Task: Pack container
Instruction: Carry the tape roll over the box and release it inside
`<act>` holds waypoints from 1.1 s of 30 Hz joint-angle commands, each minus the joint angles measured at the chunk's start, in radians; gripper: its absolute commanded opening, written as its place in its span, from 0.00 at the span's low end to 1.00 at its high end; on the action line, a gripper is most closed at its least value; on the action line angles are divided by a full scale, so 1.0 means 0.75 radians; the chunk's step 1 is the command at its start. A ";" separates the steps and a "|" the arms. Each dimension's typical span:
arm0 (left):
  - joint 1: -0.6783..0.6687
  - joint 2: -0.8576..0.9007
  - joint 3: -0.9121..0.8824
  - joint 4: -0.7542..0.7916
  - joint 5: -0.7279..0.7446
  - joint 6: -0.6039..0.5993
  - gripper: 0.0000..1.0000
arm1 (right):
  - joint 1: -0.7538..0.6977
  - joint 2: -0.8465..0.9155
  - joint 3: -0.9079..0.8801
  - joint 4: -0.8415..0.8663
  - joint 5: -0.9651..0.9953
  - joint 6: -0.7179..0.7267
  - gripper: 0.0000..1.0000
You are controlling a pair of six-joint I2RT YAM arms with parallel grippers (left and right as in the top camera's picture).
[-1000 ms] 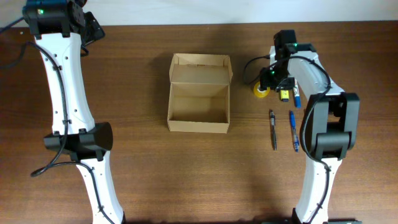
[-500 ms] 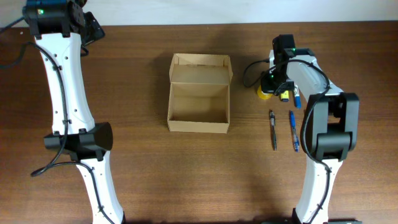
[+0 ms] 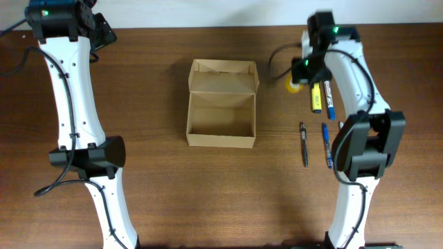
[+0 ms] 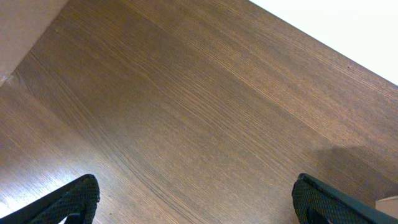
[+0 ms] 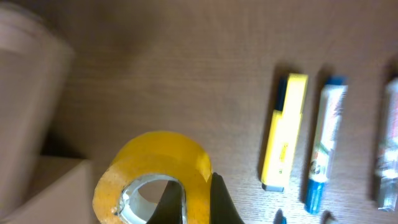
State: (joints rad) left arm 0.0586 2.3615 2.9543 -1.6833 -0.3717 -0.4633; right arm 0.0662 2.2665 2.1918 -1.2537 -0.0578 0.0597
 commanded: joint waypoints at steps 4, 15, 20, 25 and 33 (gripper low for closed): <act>0.003 -0.045 -0.006 -0.002 -0.014 0.012 1.00 | 0.164 -0.164 0.439 -0.150 -0.023 -0.100 0.04; 0.003 -0.045 -0.006 -0.002 -0.014 0.012 1.00 | 0.591 -0.153 0.460 -0.346 -0.093 -0.898 0.04; 0.003 -0.045 -0.006 -0.002 -0.014 0.012 1.00 | 0.698 -0.153 0.224 -0.262 -0.132 -1.168 0.04; 0.003 -0.045 -0.006 -0.002 -0.014 0.012 1.00 | 0.704 -0.153 -0.098 0.015 -0.129 -1.166 0.04; 0.003 -0.045 -0.006 -0.002 -0.014 0.012 1.00 | 0.694 -0.152 -0.419 0.289 -0.130 -1.160 0.04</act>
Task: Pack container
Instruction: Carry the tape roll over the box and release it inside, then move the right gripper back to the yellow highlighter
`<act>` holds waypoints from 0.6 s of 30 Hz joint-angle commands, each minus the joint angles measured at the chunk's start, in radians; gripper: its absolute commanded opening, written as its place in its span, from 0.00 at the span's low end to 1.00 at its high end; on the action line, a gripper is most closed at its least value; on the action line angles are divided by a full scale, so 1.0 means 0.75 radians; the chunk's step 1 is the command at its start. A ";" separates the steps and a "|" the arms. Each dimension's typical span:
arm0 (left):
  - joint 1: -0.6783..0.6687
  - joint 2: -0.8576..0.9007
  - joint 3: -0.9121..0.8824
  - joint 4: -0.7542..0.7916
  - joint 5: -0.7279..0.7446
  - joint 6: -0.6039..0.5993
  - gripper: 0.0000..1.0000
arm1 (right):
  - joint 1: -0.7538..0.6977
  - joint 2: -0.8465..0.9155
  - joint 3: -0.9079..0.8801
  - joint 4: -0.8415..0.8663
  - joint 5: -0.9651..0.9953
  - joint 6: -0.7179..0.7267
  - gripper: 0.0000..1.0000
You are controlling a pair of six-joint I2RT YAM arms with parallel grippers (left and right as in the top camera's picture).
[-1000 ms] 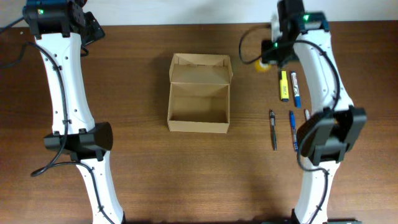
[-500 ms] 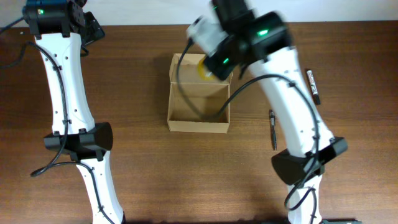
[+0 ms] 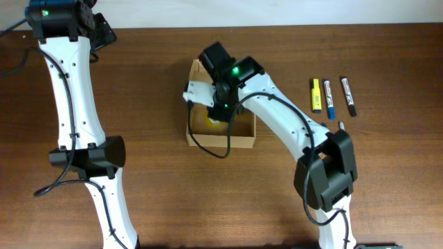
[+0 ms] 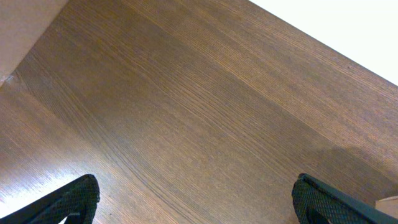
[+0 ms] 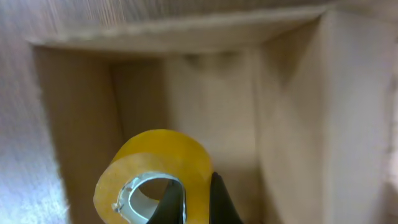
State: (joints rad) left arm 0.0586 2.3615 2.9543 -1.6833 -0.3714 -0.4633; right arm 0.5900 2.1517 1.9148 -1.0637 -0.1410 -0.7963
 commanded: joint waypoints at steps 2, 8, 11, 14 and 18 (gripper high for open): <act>0.003 -0.045 -0.006 -0.002 -0.014 0.012 1.00 | -0.005 0.002 -0.111 0.107 -0.023 -0.009 0.04; 0.003 -0.045 -0.006 -0.002 -0.014 0.012 1.00 | -0.004 0.013 -0.273 0.261 -0.047 0.063 0.04; 0.003 -0.045 -0.006 -0.002 -0.014 0.012 1.00 | -0.008 0.020 -0.297 0.273 -0.046 0.072 0.04; 0.003 -0.045 -0.006 -0.002 -0.014 0.012 1.00 | -0.011 0.016 -0.287 0.269 -0.035 0.076 0.07; 0.003 -0.045 -0.006 -0.002 -0.014 0.012 1.00 | -0.012 0.004 -0.221 0.222 0.047 0.159 0.24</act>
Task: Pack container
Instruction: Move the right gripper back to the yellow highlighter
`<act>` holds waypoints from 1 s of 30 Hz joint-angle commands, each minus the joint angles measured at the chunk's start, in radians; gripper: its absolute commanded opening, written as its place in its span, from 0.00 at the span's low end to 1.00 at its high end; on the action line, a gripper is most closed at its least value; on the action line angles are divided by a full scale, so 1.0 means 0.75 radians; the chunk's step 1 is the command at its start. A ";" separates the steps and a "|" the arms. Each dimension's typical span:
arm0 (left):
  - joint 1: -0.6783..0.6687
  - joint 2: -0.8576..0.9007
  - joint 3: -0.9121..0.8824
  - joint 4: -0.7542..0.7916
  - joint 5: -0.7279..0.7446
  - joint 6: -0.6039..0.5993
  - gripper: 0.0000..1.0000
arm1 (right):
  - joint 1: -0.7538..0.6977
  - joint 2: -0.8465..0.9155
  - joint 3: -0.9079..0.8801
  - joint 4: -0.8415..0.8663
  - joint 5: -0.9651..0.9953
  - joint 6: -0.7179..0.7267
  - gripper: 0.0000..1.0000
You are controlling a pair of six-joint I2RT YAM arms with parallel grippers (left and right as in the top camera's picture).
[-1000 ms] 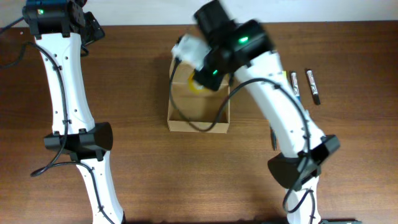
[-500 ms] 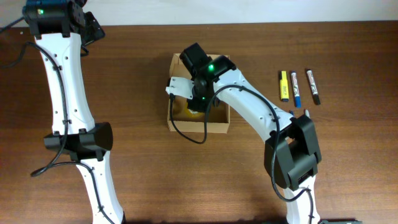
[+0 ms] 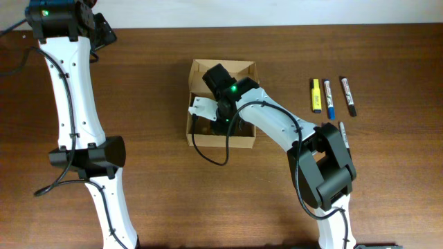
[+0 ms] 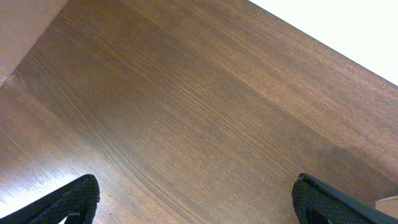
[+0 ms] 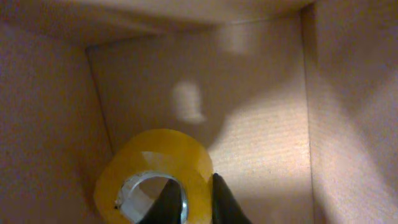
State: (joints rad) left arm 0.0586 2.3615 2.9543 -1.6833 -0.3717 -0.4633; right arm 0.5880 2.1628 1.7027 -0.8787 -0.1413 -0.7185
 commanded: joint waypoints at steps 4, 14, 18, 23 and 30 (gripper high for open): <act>0.003 -0.045 -0.006 -0.002 -0.014 0.012 1.00 | -0.008 -0.023 0.221 -0.164 0.066 0.105 0.45; 0.003 -0.045 -0.006 -0.002 -0.014 0.012 1.00 | -0.018 -0.028 0.914 -0.558 0.077 0.351 0.29; 0.003 -0.045 -0.006 -0.002 -0.014 0.012 1.00 | -0.086 -0.032 1.088 -0.599 0.169 0.558 0.29; 0.003 -0.045 -0.006 -0.002 -0.014 0.012 1.00 | -0.282 -0.021 1.097 -0.625 0.185 0.833 0.41; 0.003 -0.045 -0.006 -0.002 -0.014 0.012 1.00 | -0.597 0.055 1.004 -0.672 0.154 1.024 0.36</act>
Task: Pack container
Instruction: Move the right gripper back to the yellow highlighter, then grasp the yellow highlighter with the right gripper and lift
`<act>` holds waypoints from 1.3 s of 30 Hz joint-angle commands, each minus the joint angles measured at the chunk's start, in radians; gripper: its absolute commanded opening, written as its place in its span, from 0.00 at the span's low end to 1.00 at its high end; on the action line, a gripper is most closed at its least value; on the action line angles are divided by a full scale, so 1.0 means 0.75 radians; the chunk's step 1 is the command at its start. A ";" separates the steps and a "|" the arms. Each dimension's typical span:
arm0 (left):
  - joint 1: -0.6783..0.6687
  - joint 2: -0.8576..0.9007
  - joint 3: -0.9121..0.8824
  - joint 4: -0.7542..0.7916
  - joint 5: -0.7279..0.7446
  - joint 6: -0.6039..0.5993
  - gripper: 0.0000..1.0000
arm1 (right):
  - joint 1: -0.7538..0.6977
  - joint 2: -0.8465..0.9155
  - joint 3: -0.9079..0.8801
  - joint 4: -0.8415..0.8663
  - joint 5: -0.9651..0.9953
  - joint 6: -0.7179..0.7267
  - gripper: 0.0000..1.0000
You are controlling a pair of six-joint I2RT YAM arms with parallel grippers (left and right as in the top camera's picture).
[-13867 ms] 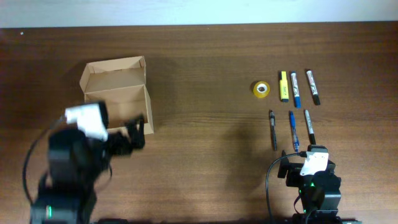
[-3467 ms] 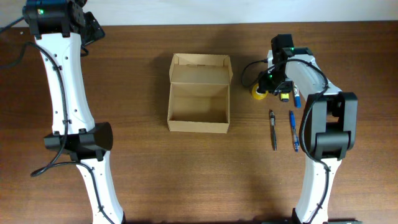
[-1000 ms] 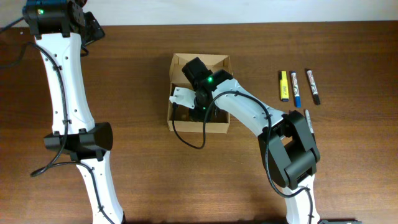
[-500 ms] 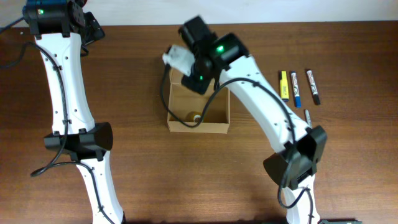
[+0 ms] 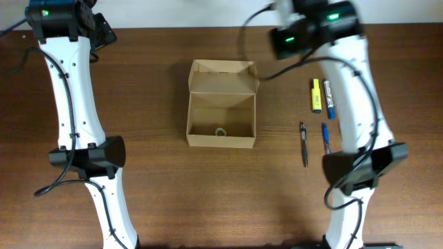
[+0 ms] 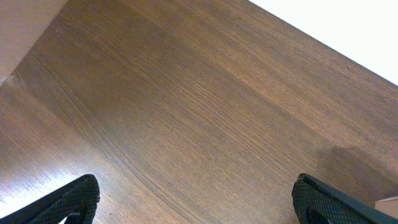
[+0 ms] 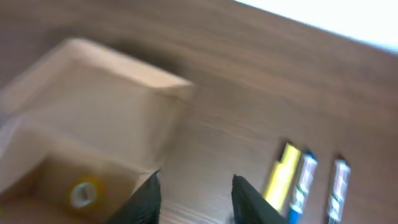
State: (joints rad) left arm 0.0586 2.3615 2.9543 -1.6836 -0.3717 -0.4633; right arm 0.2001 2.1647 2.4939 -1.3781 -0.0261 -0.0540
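Observation:
The open cardboard box stands mid-table, and a yellow tape roll lies flat on its floor near the front wall. The right wrist view shows the same tape roll down in the box. My right gripper is open and empty, raised high over the table between the box's right side and the markers. A yellow highlighter and a blue marker lie right of the box, with two pens in front of them. My left gripper is open over bare wood at the far left corner.
The box's back flap stands up at the rear. A third marker lies right of the blue one. The right arm reaches across above the markers. The table's far edge runs close to the left gripper.
The right gripper was shut on the tape roll low inside the box. Now it is open, high and to the box's right, and the roll lies in the box. The left arm is unchanged.
My right gripper first held the tape roll beside the markers on the right. Then it held the roll over the box, then low inside it. Now the roll rests on the box floor and the gripper is open and away. The left arm stayed still.

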 commanded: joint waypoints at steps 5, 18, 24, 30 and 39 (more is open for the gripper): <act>0.003 -0.045 -0.006 -0.001 -0.014 0.012 1.00 | -0.210 0.128 -0.183 0.027 -0.014 0.159 0.36; 0.003 -0.045 -0.006 -0.001 -0.014 0.012 1.00 | -0.360 0.178 -0.645 0.360 -0.019 0.158 0.51; 0.003 -0.045 -0.006 -0.001 -0.014 0.012 1.00 | -0.384 0.178 -0.737 0.432 -0.020 0.158 0.51; 0.003 -0.045 -0.006 -0.001 -0.014 0.012 1.00 | -0.379 0.180 -0.813 0.493 -0.072 0.159 0.51; 0.003 -0.045 -0.006 -0.001 -0.014 0.012 1.00 | -0.381 0.181 -0.905 0.569 -0.070 0.158 0.50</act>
State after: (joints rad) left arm 0.0586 2.3615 2.9543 -1.6833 -0.3717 -0.4633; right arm -0.0898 2.2978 1.8420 -0.9695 -0.0692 0.0563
